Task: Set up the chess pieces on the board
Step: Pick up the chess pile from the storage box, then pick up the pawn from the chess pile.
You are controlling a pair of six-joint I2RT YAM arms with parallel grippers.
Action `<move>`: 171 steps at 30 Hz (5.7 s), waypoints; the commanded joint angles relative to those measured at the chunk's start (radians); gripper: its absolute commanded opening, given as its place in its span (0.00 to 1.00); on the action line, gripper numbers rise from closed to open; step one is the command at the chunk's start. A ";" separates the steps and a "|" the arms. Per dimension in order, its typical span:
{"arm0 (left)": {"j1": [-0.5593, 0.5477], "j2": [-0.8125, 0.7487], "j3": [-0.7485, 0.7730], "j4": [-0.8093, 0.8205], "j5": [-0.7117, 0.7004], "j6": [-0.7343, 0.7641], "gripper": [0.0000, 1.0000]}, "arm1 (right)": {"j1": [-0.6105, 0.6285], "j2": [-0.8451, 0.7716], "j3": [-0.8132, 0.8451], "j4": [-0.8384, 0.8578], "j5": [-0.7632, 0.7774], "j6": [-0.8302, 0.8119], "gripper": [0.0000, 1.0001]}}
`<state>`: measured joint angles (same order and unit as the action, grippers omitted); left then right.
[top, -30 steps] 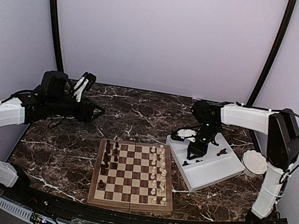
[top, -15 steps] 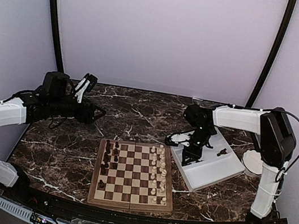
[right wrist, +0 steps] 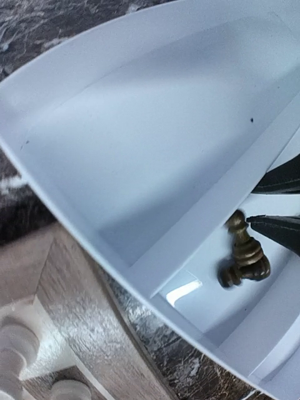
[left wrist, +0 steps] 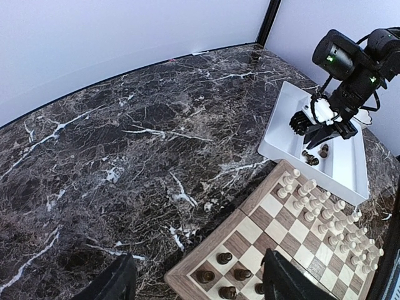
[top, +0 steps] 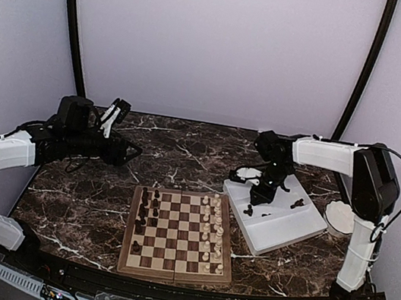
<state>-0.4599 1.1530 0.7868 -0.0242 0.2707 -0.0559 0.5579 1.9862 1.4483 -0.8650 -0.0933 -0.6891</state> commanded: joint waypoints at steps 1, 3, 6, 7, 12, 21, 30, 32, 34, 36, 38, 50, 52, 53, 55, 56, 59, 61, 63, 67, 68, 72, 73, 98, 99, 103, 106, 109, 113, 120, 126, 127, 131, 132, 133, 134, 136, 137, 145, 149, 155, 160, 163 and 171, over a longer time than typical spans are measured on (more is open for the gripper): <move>0.004 -0.003 0.040 0.010 0.014 0.011 0.71 | -0.017 -0.030 0.037 0.012 -0.018 0.033 0.13; 0.005 -0.003 0.040 0.010 0.016 0.010 0.72 | -0.019 -0.033 0.034 0.011 -0.029 0.040 0.13; 0.004 -0.003 0.041 0.009 0.018 0.011 0.71 | -0.021 -0.034 0.039 -0.007 -0.071 0.053 0.14; 0.004 -0.004 0.042 0.009 0.018 0.010 0.71 | -0.022 -0.039 0.037 -0.011 -0.086 0.055 0.15; 0.004 -0.006 0.041 0.009 0.019 0.010 0.71 | -0.021 -0.044 0.037 -0.040 -0.117 0.070 0.18; 0.004 -0.001 0.041 0.008 0.020 0.006 0.71 | -0.014 -0.043 -0.010 -0.058 -0.149 0.159 0.34; 0.005 0.003 0.039 0.009 0.014 0.001 0.71 | 0.019 0.016 -0.022 -0.041 -0.074 0.205 0.38; 0.005 0.004 0.039 0.009 0.014 0.002 0.71 | 0.024 0.030 -0.022 -0.041 -0.052 0.208 0.39; 0.004 0.004 0.039 0.009 0.014 0.002 0.71 | 0.030 0.040 -0.035 -0.035 -0.019 0.209 0.38; 0.004 0.005 0.038 0.011 0.014 0.002 0.71 | 0.036 0.039 -0.057 -0.017 0.018 0.208 0.38; 0.005 0.005 0.040 0.012 0.013 0.001 0.71 | 0.040 0.037 -0.070 -0.011 0.037 0.207 0.38; 0.004 0.002 0.039 0.018 0.015 -0.006 0.71 | 0.109 0.057 -0.105 0.049 0.176 0.211 0.37; 0.004 0.001 0.038 0.018 0.013 -0.006 0.71 | 0.129 0.061 -0.124 0.078 0.213 0.215 0.34; 0.004 0.001 0.038 0.018 0.013 -0.006 0.72 | 0.135 0.060 -0.133 0.088 0.235 0.214 0.33; 0.004 0.001 0.037 0.018 0.011 -0.006 0.71 | 0.143 0.056 -0.148 0.115 0.284 0.210 0.29; 0.004 -0.001 0.037 0.018 0.009 -0.005 0.71 | 0.143 0.051 -0.156 0.124 0.301 0.206 0.26; 0.004 -0.001 0.038 0.021 0.009 -0.006 0.72 | 0.143 0.033 -0.177 0.141 0.324 0.195 0.18; 0.004 0.000 0.041 0.021 0.013 -0.009 0.72 | 0.145 -0.007 -0.186 0.144 0.303 0.195 0.15; 0.005 -0.001 0.042 0.021 0.012 -0.013 0.71 | 0.145 -0.064 -0.185 0.142 0.274 0.196 0.14; 0.005 0.000 0.043 0.021 0.010 -0.014 0.71 | 0.144 -0.164 -0.178 0.133 0.236 0.179 0.14; 0.004 0.001 0.045 0.021 0.012 -0.015 0.72 | 0.142 -0.180 -0.178 0.130 0.226 0.178 0.14; 0.004 0.007 0.051 0.020 0.014 -0.019 0.71 | 0.126 -0.220 -0.192 0.129 0.183 0.171 0.14; 0.004 0.008 0.052 0.021 0.014 -0.024 0.72 | 0.118 -0.220 -0.195 0.126 0.174 0.174 0.14; 0.005 0.023 0.046 0.021 0.018 -0.027 0.71 | 0.010 0.017 -0.119 0.114 -0.016 0.254 0.24; 0.004 0.022 0.048 0.021 0.019 -0.028 0.71 | 0.010 0.010 -0.135 0.120 -0.005 0.246 0.20; 0.003 0.013 0.063 0.021 0.064 -0.042 0.71 | 0.009 -0.069 -0.197 0.139 -0.002 0.227 0.12; -0.014 0.014 0.088 0.041 0.090 -0.073 0.71 | 0.008 -0.134 -0.226 0.153 -0.035 0.210 0.11; -0.040 0.045 0.128 0.051 0.124 -0.110 0.70 | 0.007 -0.189 -0.249 0.169 -0.065 0.190 0.10; -0.103 0.133 0.195 0.092 0.167 -0.213 0.67 | 0.005 -0.252 -0.269 0.193 -0.090 0.165 0.10; -0.240 0.394 0.373 0.181 0.185 -0.453 0.62 | 0.000 -0.345 -0.283 0.229 -0.107 0.123 0.09; -0.289 0.642 0.555 0.195 0.270 -0.603 0.60 | 0.010 -0.431 -0.268 0.212 -0.172 0.079 0.10; -0.298 0.692 0.572 0.203 0.308 -0.631 0.59 | 0.015 -0.440 -0.262 0.205 -0.169 0.069 0.10; -0.321 0.805 0.653 0.280 0.402 -0.714 0.58 | 0.043 -0.455 -0.254 0.193 -0.153 0.050 0.10; -0.325 0.832 0.662 0.294 0.420 -0.723 0.57 | 0.049 -0.457 -0.253 0.189 -0.149 0.049 0.10; -0.334 0.844 0.680 0.300 0.427 -0.735 0.57 | 0.055 -0.459 -0.252 0.189 -0.149 0.049 0.10; -0.337 0.866 0.688 0.309 0.442 -0.741 0.56 | 0.060 -0.462 -0.251 0.188 -0.150 0.050 0.10; -0.348 0.895 0.712 0.316 0.456 -0.757 0.56 | 0.068 -0.467 -0.250 0.190 -0.151 0.053 0.10; -0.355 0.903 0.723 0.317 0.458 -0.763 0.56 | 0.071 -0.468 -0.249 0.190 -0.153 0.054 0.10; -0.371 0.953 0.752 0.307 0.490 -0.779 0.50 | 0.088 -0.467 -0.229 0.174 -0.166 0.051 0.10; -0.371 0.963 0.758 0.313 0.504 -0.783 0.46 | 0.095 -0.469 -0.226 0.165 -0.173 0.046 0.10; -0.371 0.978 0.774 0.308 0.517 -0.786 0.38 | 0.100 -0.471 -0.223 0.155 -0.172 0.042 0.10; -0.370 0.984 0.783 0.309 0.533 -0.788 0.28 | 0.102 -0.471 -0.221 0.150 -0.169 0.044 0.10; -0.371 0.988 0.786 0.298 0.541 -0.787 0.27 | 0.102 -0.469 -0.217 0.149 -0.170 0.046 0.10; -0.371 0.992 0.790 0.290 0.552 -0.779 0.22 | 0.103 -0.463 -0.207 0.144 -0.173 0.046 0.10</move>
<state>-0.8288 2.1490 1.5433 0.2649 0.7898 -0.8478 0.6487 1.5440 1.2102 -0.7200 -0.2512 -0.6392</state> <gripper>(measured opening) 0.238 0.134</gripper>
